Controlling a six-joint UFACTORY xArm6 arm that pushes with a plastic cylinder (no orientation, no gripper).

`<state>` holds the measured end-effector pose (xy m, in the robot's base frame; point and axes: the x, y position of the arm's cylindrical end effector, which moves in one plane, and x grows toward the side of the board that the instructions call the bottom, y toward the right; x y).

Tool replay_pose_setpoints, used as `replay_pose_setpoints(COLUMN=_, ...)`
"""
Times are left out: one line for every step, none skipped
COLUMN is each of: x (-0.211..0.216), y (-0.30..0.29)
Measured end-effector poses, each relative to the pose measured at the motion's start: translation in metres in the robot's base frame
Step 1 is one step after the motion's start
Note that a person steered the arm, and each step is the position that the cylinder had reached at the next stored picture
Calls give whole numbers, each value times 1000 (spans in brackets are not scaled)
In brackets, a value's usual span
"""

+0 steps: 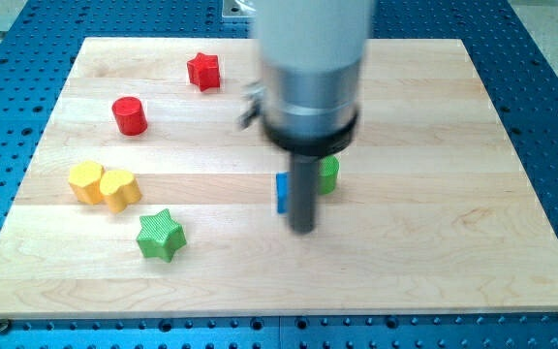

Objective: Place the cube on left to green circle

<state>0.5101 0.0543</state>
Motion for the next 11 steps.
replay_pose_setpoints(x=-28, y=10)
replay_pose_setpoints(x=6, y=-21)
replay_pose_setpoints(x=62, y=15)
replay_pose_setpoints(x=20, y=-34)
replay_pose_setpoints(x=-24, y=-60)
replay_pose_setpoints(x=-21, y=-59)
replay_pose_setpoints(x=8, y=-49)
replay_pose_setpoints(x=-28, y=-89)
replay_pose_setpoints(x=-75, y=-97)
replay_pose_setpoints(x=19, y=-77)
replay_pose_setpoints(x=-14, y=-157)
